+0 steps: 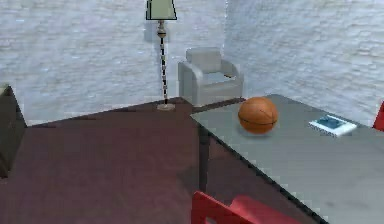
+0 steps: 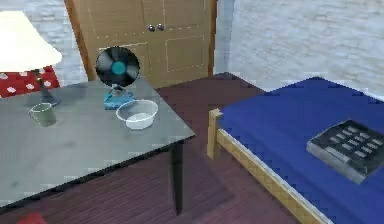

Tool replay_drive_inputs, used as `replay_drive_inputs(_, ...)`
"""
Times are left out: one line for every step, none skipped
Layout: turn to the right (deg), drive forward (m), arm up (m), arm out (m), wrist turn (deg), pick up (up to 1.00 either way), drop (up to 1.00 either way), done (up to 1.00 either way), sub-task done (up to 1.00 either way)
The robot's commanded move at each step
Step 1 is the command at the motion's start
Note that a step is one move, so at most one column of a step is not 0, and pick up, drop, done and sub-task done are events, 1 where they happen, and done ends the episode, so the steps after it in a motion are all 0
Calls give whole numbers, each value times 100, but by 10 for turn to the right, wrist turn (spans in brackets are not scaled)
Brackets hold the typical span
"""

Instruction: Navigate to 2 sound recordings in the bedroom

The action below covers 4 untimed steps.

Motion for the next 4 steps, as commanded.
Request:
replay_drive_inputs(-450,0,0,0,0,0,0,0,0)
replay_drive_inputs(-450,0,0,0,0,0,0,0,0)
replay_drive_inputs(-450,0,0,0,0,0,0,0,0)
replay_drive_inputs(-390,0,0,0,0,0,0,0,0)
